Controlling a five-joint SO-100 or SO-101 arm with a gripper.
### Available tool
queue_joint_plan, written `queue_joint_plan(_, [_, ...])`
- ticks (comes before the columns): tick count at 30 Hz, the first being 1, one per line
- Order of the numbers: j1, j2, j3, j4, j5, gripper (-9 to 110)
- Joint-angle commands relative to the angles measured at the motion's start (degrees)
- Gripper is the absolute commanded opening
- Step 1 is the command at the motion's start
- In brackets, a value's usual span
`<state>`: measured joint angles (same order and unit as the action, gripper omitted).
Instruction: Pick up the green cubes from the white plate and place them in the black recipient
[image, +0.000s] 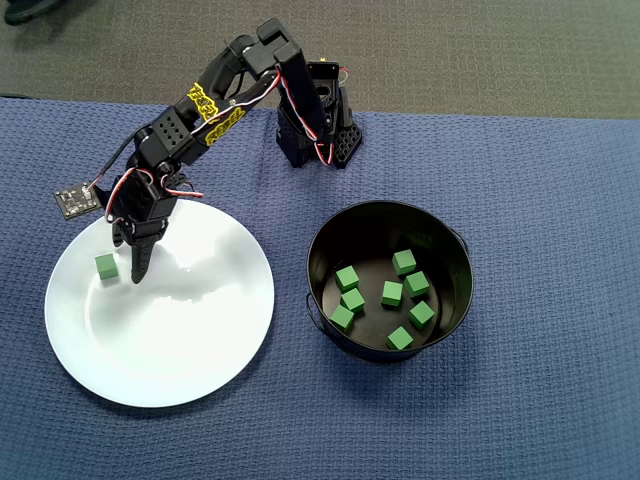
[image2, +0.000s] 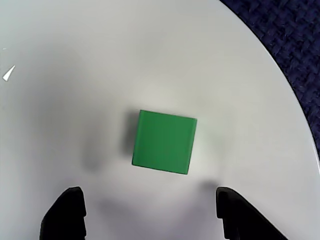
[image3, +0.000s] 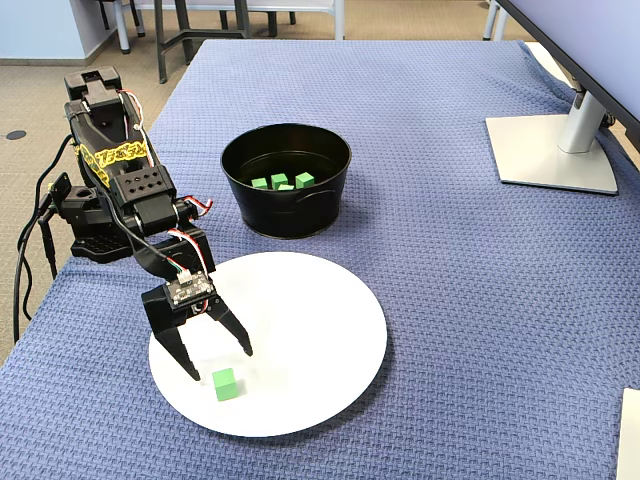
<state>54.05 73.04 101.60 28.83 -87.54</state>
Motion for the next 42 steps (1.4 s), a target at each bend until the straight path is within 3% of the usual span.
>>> queue_joint_plan(1, [0.6,0.6,-3.3,-1.4,-1.8,26])
queue_joint_plan(20, [1.8,-6.0,-10.5,-4.0,-1.3,23])
queue_joint_plan(26, [1.6,-6.3,-10.1,-4.8,-0.9,16])
queue_joint_plan(31, [1.4,-6.2,-9.8,-6.0,0.4,2])
queue_joint_plan(42, [1.0,-5.6,-9.1,-8.7,4.9,0])
